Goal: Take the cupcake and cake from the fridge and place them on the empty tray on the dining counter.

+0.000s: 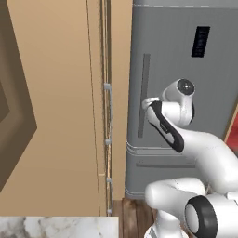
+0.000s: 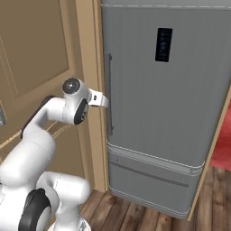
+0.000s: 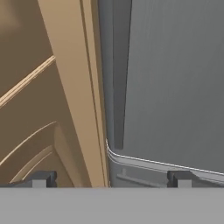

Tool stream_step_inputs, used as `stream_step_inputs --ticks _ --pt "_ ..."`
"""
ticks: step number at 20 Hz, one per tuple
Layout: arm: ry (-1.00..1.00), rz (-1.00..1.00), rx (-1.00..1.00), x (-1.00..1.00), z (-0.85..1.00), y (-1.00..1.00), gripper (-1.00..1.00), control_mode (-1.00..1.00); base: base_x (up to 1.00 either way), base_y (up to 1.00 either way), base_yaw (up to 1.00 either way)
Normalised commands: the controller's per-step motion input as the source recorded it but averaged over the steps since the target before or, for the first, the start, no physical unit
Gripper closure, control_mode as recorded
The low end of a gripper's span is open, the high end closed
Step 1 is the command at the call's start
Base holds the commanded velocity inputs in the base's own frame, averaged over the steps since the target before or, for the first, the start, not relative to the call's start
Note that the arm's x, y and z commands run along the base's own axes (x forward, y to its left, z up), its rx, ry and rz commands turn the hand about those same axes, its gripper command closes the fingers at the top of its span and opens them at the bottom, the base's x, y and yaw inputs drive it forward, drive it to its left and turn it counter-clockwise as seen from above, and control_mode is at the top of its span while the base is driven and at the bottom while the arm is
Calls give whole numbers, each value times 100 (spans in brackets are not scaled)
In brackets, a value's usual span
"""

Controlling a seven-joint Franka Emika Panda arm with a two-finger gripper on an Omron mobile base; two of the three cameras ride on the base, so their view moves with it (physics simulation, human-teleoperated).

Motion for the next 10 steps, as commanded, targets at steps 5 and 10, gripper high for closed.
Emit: stream_step_inputs --ticks 5,10 --pt "0 0 0 42 0 0 -100 -100 0 0 0" --pt "-2 0 0 48 -2 0 -100 -100 0 0 0"
